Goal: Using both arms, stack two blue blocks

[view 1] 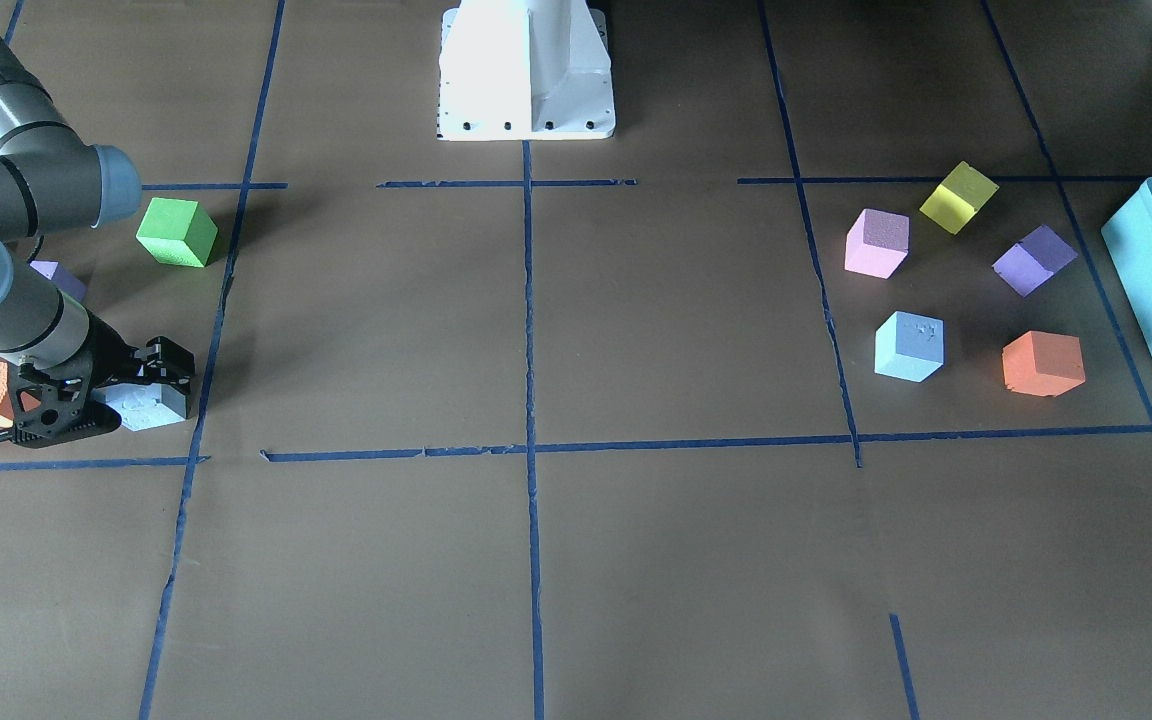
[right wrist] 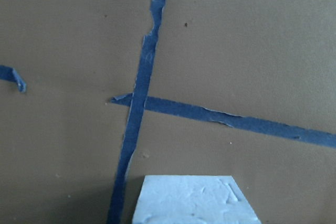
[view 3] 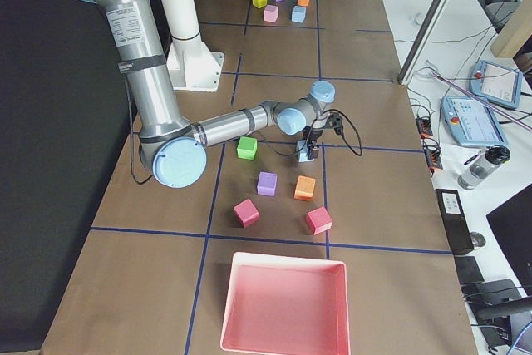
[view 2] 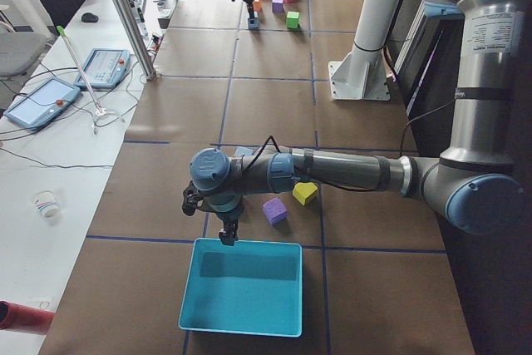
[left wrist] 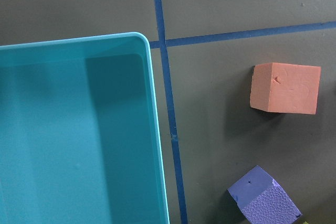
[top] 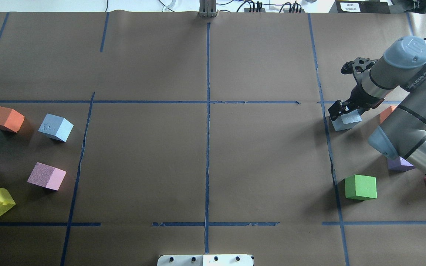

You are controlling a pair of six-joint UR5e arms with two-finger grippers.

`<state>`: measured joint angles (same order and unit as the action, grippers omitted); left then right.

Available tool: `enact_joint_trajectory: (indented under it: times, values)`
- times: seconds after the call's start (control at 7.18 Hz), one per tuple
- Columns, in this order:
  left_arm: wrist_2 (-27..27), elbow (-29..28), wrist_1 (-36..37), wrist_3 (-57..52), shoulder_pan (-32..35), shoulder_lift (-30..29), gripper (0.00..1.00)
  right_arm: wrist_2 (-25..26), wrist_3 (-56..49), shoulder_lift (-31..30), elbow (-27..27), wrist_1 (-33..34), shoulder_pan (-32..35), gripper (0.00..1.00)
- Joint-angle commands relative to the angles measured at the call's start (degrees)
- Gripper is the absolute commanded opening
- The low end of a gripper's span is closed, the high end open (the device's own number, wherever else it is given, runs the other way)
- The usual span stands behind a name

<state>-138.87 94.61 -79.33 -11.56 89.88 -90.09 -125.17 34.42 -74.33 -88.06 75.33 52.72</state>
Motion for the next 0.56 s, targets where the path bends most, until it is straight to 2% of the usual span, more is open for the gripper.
enact_joint_trajectory:
  times: [0.0, 0.14, 0.28, 0.42]
  values:
    - [0.0, 0.66, 0.4, 0.05, 0.04, 0.09, 1.0, -0.42, 0.12, 0.06, -0.61, -0.01, 0.36, 0.17]
    - [0.0, 0.75, 0.41, 0.05, 0.04, 0.09, 1.0, -0.51, 0.12, -0.03, -0.79, -0.01, 0.88, 0.02]
    - [0.0, 0.84, 0.41, 0.05, -0.05, 0.09, 1.0, -0.77, 0.12, -0.12, -1.66, 0.25, 1.67, 0.0]
    - [-1.48, 0.76, 0.32, 0.75, -0.05, 0.0, 1.0, -2.95, 0.12, 0.06, -4.72, 4.87, 3.42, 0.0]
